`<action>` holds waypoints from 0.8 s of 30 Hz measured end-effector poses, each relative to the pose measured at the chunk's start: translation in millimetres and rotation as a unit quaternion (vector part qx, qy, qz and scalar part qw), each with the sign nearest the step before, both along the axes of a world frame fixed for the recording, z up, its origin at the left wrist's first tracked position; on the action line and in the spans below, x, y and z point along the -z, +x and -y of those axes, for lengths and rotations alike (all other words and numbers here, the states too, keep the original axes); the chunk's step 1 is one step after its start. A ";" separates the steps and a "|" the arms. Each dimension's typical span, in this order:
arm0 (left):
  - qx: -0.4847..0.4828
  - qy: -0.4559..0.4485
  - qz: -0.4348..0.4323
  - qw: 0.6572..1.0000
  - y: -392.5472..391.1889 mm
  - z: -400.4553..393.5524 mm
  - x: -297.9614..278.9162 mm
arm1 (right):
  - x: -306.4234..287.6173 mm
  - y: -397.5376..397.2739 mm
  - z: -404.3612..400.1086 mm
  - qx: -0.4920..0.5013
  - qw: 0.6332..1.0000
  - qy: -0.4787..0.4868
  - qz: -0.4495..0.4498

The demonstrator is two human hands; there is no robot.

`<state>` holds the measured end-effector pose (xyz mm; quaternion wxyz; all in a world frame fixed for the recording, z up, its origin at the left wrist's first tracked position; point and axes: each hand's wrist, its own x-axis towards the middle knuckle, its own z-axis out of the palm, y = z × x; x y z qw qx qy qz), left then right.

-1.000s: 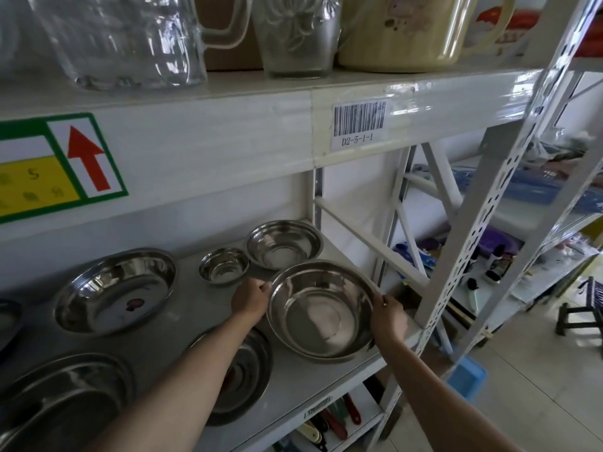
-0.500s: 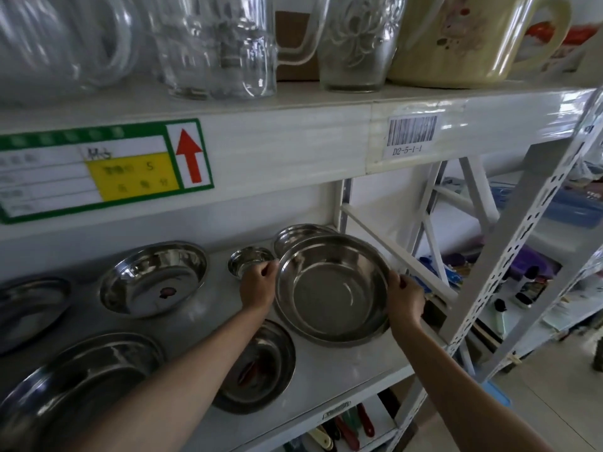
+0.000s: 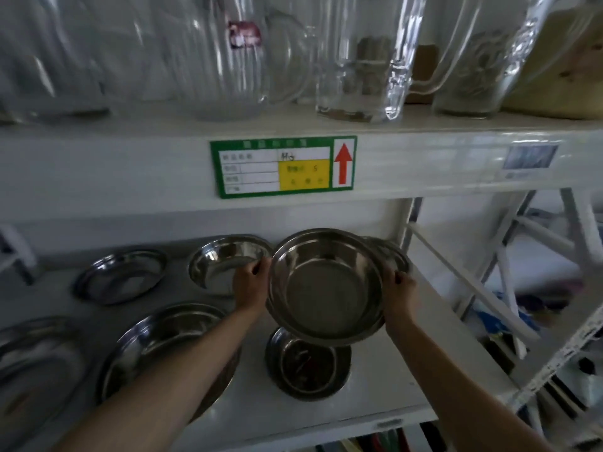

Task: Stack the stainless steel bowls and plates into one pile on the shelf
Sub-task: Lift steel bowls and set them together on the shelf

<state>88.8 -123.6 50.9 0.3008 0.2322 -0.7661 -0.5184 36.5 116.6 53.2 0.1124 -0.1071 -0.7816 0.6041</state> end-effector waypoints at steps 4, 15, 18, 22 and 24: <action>-0.034 0.022 -0.031 0.999 28.0 40.9 -1.7 | 0.5 4.1 44.7 -0.036 0.999 0.002 -0.015; -0.176 0.085 -0.045 0.980 123.2 138.9 2.6 | 9.1 35.9 167.5 -0.151 0.988 -0.011 0.017; -0.195 0.070 -0.038 0.978 151.1 152.0 5.6 | 13.2 48.7 192.9 -0.173 0.985 -0.010 0.009; -0.229 0.050 -0.030 0.972 179.2 171.3 15.8 | 23.9 63.8 221.5 -0.195 0.980 0.008 0.026; -0.237 0.045 -0.020 0.970 189.9 179.5 22.2 | 30.5 71.0 230.5 -0.203 0.979 0.016 0.029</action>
